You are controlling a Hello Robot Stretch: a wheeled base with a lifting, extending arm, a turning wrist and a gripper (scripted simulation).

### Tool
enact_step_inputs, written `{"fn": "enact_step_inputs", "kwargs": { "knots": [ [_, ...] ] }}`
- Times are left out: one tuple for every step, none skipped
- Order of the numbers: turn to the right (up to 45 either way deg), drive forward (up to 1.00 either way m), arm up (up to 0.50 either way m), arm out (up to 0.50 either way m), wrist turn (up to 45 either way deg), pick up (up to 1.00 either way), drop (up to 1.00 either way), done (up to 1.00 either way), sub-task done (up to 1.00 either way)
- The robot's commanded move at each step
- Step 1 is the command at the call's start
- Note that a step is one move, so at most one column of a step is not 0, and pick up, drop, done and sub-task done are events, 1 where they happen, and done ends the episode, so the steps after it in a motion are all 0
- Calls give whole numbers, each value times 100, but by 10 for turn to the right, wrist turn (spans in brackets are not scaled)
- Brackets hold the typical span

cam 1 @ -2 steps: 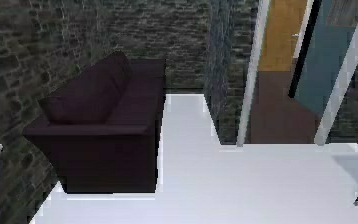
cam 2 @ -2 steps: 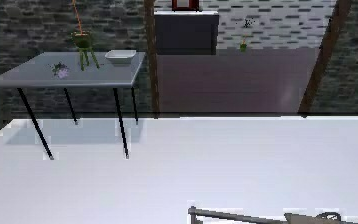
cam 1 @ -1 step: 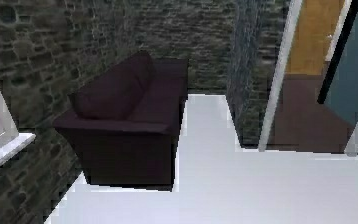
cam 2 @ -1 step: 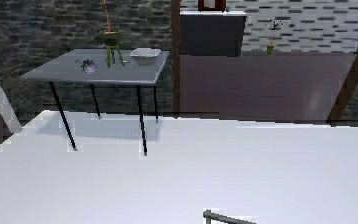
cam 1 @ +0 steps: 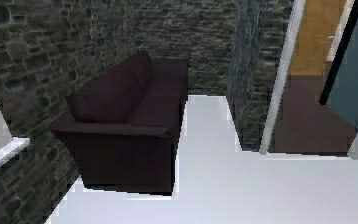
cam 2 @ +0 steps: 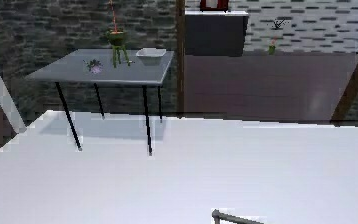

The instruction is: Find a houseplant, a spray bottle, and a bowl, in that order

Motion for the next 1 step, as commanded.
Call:
{"fn": "enact_step_inputs", "kwargs": {
  "knots": [
    [210,0,0,0,0,0,0,0,0]
  ]
}}
